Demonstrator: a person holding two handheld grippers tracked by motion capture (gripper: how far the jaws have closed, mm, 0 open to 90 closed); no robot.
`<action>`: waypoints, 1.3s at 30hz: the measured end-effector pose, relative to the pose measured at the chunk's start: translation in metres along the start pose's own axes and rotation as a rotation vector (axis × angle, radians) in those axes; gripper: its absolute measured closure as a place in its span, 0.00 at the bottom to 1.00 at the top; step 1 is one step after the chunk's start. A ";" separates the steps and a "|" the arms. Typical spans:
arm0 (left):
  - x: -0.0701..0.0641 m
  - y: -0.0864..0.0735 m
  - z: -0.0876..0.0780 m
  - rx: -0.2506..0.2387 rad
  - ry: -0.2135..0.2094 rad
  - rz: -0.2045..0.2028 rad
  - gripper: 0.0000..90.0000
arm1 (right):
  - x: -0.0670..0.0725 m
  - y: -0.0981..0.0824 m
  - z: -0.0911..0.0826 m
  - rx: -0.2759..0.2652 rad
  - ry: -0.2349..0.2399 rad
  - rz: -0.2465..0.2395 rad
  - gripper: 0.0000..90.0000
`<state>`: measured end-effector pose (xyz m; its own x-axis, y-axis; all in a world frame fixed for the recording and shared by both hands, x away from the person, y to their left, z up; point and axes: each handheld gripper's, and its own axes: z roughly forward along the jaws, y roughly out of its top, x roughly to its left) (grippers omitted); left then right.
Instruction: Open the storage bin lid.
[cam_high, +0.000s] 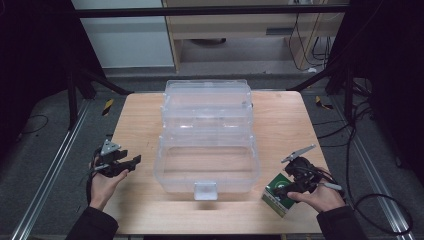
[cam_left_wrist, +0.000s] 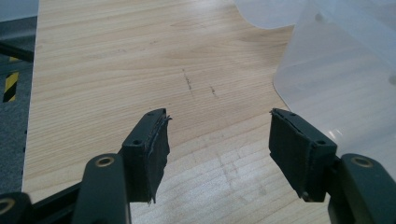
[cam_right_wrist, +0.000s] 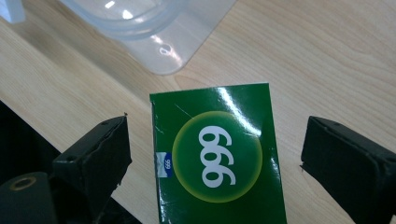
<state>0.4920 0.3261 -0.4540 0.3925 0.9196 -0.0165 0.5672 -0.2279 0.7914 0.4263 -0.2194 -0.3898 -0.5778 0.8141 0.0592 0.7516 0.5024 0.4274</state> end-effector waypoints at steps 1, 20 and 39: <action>0.000 0.000 0.000 0.002 0.000 0.000 0.41 | 0.000 0.000 0.001 0.013 0.004 -0.002 0.08; 0.000 -0.002 0.004 0.022 -0.003 0.008 0.40 | -0.001 0.003 0.026 0.164 0.017 -0.081 0.07; -0.001 -0.003 0.008 0.045 -0.002 0.032 0.40 | -0.006 0.008 0.041 0.271 0.052 -0.115 0.15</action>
<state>0.4959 0.3234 -0.4616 0.4123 0.9110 0.0073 0.5861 -0.2714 0.7634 0.4492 -0.2086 -0.4240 -0.6742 0.7349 0.0732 0.7339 0.6556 0.1779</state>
